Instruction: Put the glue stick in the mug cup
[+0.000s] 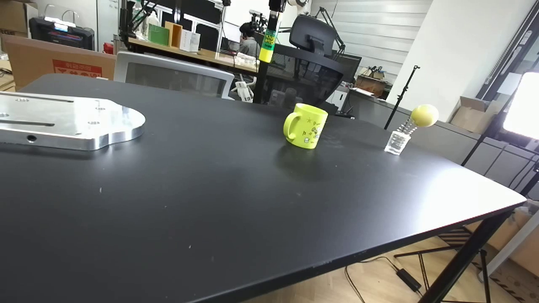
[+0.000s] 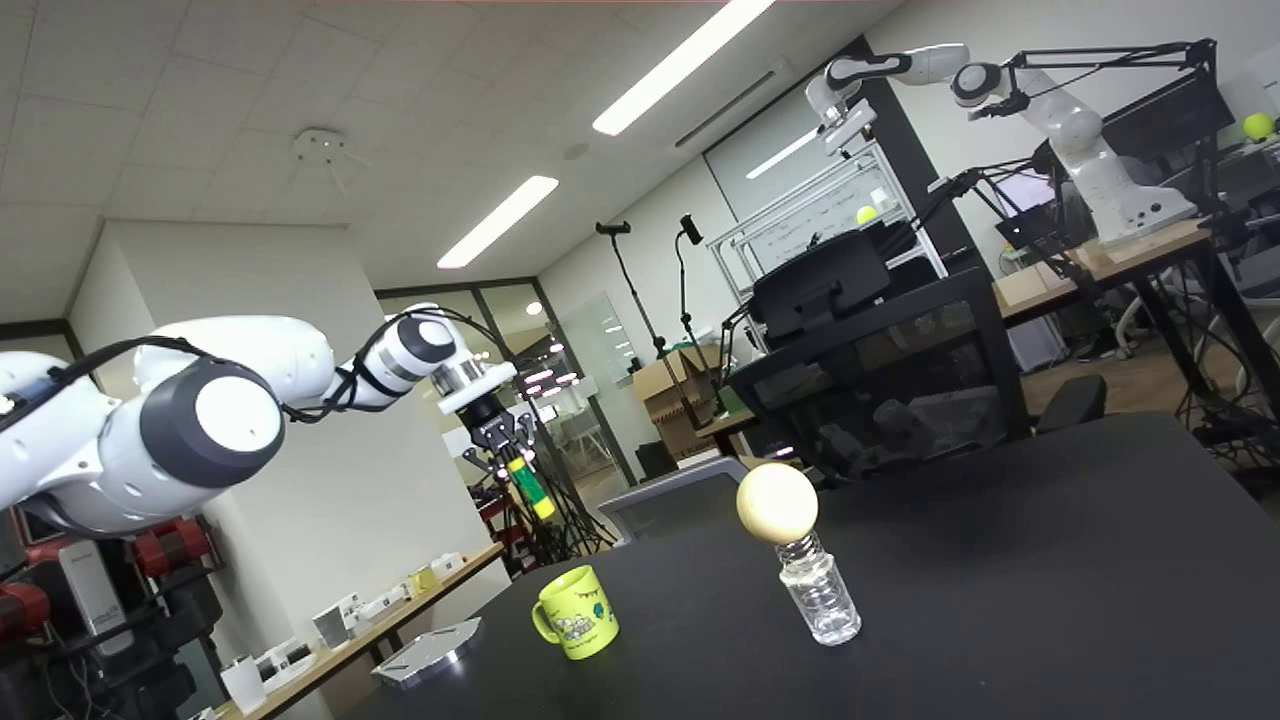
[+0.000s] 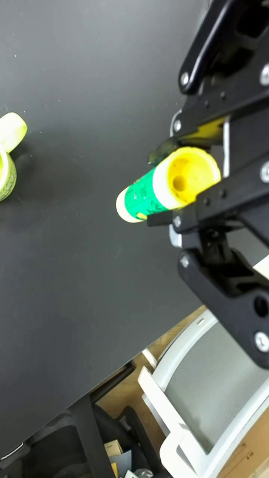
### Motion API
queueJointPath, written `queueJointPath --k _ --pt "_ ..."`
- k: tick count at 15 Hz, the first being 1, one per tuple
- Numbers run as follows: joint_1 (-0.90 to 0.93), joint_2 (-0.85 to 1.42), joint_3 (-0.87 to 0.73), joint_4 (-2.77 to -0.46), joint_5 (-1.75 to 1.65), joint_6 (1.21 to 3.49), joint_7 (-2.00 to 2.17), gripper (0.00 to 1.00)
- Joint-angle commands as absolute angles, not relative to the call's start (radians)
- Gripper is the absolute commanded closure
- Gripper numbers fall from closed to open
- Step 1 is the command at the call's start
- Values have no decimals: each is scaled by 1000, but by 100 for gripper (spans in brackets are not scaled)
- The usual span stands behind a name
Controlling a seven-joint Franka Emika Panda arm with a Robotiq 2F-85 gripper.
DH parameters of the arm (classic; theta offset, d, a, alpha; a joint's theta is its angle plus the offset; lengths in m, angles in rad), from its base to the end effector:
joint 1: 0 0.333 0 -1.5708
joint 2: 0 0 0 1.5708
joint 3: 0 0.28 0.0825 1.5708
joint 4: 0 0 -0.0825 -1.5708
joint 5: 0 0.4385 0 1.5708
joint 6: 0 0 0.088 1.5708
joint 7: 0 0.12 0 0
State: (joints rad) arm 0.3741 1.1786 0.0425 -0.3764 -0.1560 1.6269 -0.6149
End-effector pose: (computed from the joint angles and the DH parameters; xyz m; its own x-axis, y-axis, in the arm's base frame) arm 0.7687 0.2967 0.3408 0.5349 0.8449 -0.0086 0.8376 -0.5289 0.1365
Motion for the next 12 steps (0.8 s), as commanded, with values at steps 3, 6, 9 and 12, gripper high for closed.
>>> queueJointPath --k 3,6,9,12 --pt "375 1163 45 -361 -144 1548 -633 91" --pt "379 1143 25 -371 -167 1458 -642 91" --pt "379 1126 10 -391 -189 1369 -663 91" --pt "373 1131 6 -389 -201 1296 -696 91"
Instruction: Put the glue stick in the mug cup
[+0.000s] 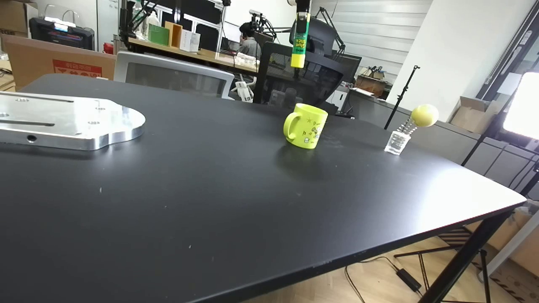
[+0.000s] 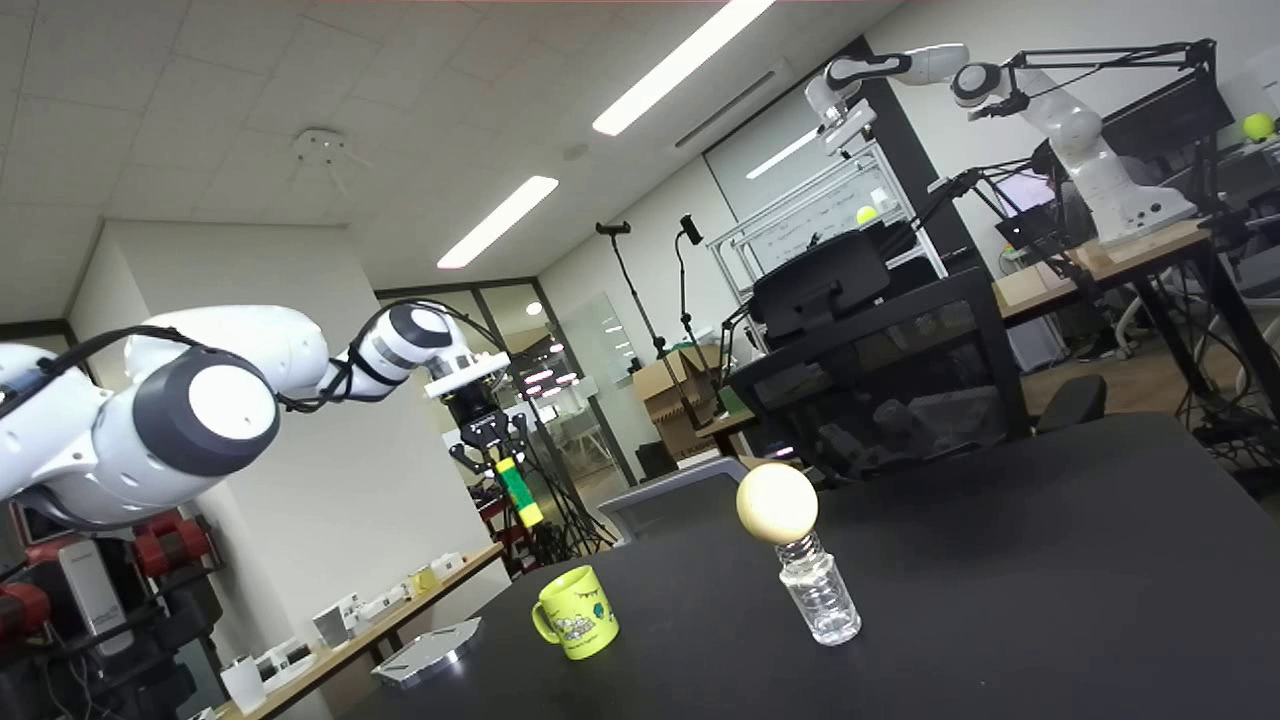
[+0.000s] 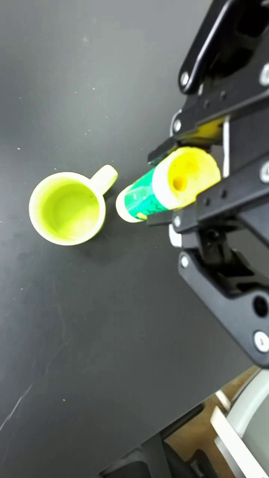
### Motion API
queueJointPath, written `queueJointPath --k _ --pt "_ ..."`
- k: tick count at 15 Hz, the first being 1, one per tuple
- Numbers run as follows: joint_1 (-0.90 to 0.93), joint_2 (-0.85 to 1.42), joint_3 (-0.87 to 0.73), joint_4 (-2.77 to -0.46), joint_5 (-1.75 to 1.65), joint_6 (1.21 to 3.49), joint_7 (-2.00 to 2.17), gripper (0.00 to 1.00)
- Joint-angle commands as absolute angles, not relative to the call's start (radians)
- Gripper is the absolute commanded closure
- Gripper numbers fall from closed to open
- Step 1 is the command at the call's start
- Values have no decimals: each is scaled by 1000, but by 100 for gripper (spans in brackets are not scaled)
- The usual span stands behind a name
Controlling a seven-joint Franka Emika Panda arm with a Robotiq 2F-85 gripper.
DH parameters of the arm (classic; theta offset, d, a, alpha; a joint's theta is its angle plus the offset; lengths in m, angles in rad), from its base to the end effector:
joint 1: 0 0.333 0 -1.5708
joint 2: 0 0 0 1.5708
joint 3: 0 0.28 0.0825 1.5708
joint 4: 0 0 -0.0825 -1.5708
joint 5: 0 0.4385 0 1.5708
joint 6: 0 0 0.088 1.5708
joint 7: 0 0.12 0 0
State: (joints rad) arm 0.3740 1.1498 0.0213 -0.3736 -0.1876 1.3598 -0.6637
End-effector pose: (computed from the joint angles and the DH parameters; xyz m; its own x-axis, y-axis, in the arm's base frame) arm 0.7429 0.2715 0.3445 0.5097 0.8293 -0.2289 0.8556 -0.5166 0.0332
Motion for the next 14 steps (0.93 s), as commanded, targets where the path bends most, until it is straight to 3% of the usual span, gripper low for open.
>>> queueJointPath --k 1,14 --pt "367 1141 9 -381 -200 1283 -713 91" --pt "309 1254 14 -344 -185 1310 -752 91"
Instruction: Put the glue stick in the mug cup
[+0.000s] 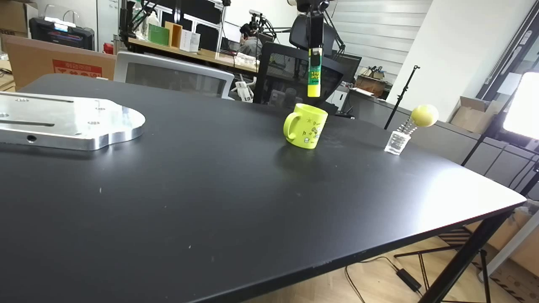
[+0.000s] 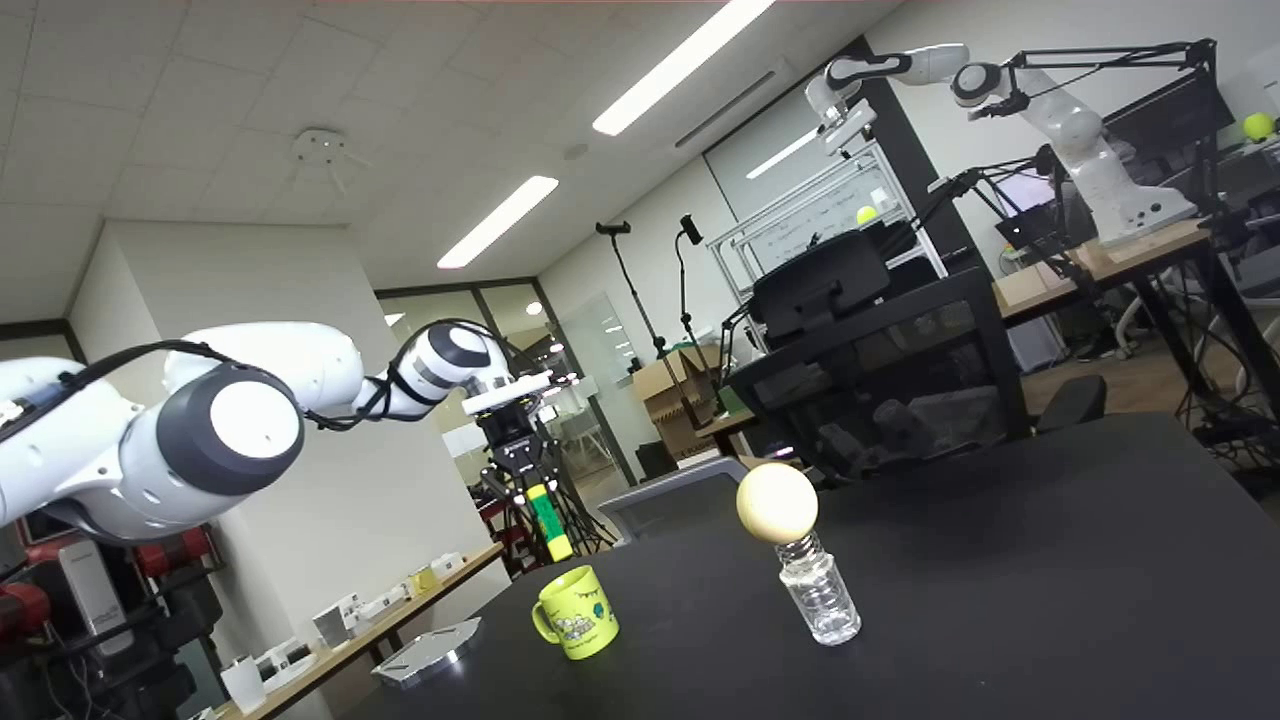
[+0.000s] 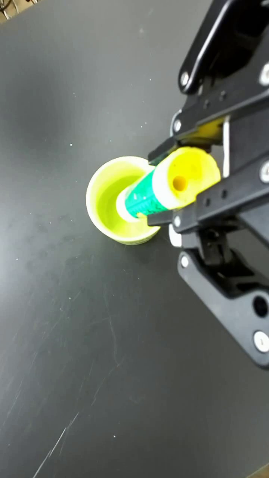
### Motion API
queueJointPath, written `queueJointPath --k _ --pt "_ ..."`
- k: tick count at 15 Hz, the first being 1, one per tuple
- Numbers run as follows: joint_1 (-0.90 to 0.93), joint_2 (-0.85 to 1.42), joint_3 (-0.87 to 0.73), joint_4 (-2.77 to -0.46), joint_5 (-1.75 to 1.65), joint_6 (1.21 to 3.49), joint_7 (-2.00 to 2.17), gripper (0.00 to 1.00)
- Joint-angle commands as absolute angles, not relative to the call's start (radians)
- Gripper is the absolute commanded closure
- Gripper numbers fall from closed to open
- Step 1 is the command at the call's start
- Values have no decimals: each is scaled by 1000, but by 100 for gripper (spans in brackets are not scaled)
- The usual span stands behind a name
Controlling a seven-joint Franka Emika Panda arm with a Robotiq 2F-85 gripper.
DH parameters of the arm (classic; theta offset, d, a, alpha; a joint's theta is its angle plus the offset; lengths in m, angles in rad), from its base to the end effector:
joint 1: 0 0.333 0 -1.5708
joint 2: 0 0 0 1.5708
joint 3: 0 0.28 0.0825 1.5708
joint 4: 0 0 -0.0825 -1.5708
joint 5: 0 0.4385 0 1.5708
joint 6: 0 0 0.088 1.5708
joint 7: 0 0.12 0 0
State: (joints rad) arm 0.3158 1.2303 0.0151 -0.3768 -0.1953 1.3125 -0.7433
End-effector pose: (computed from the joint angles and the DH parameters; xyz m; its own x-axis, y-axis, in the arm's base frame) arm 0.7505 0.2219 0.2772 0.4648 0.8206 -0.3324 0.8577 -0.5106 -0.0612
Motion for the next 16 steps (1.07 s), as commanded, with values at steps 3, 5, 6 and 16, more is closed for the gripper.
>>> queueJointPath --k 3,5,6,16 --pt "303 1274 19 -347 -177 1313 -754 91" --pt "301 1290 20 -344 -173 1315 -756 91" --pt "299 1298 21 -343 -169 1319 -756 91" --pt "250 1376 26 -336 -142 1382 -778 41"
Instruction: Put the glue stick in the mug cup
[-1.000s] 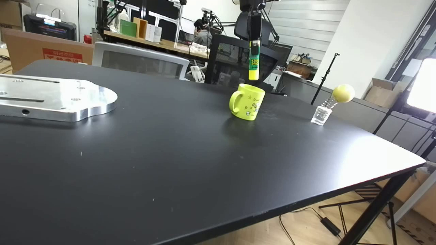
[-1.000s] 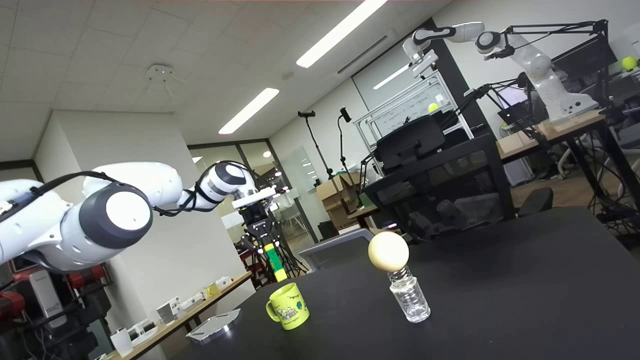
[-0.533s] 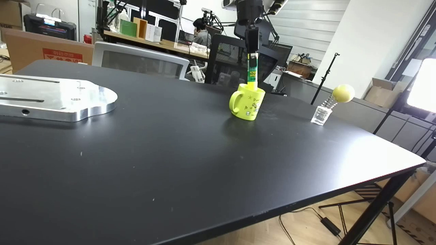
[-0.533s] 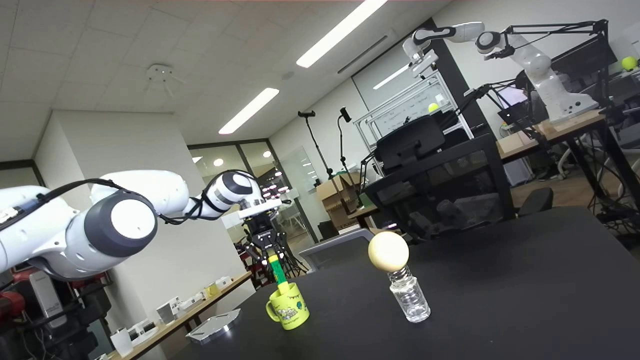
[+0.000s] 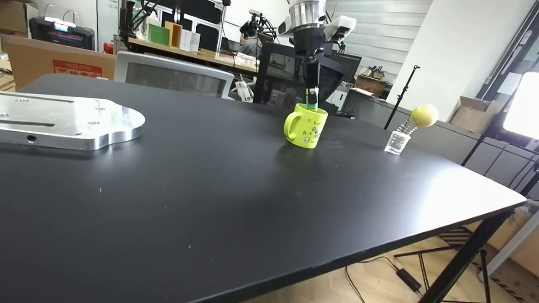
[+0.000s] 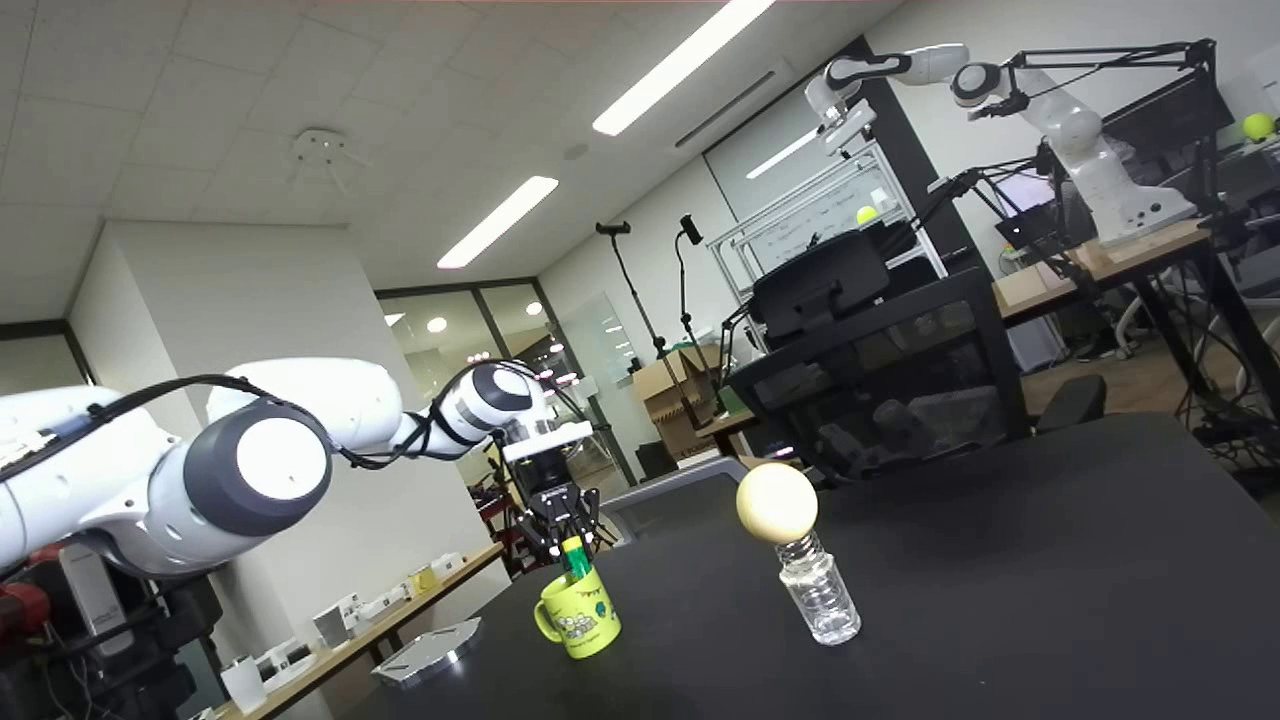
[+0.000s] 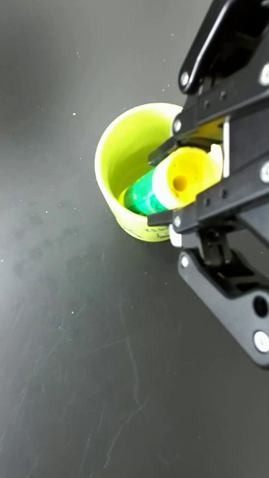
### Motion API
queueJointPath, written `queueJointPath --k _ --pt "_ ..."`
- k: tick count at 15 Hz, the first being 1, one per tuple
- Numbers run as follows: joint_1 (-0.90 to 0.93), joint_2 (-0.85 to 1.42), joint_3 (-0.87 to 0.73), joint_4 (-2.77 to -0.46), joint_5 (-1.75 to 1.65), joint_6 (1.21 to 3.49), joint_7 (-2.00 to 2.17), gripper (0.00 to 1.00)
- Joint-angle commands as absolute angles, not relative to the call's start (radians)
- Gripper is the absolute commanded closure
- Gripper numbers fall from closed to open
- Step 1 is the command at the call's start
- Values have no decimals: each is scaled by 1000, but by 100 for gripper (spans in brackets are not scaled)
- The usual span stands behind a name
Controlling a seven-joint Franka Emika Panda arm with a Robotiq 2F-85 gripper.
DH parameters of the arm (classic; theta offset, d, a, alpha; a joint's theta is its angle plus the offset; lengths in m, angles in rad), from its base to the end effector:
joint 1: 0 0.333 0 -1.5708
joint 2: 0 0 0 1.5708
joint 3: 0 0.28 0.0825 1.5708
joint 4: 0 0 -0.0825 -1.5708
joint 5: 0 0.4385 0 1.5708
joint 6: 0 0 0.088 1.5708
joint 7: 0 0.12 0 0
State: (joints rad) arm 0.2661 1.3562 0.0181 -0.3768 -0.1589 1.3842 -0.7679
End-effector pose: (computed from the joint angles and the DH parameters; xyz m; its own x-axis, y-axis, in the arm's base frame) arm 0.7559 0.1899 0.1811 0.4558 0.8222 -0.3408 0.8414 -0.5230 -0.1363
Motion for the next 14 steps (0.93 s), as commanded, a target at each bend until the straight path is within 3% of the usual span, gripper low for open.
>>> queueJointPath --k 1,7,14 --pt "246 1371 27 -339 -137 1389 -779 40" --pt "244 1301 24 -380 -131 1459 -783 2" --pt "256 1273 22 -374 -134 1483 -778 0"
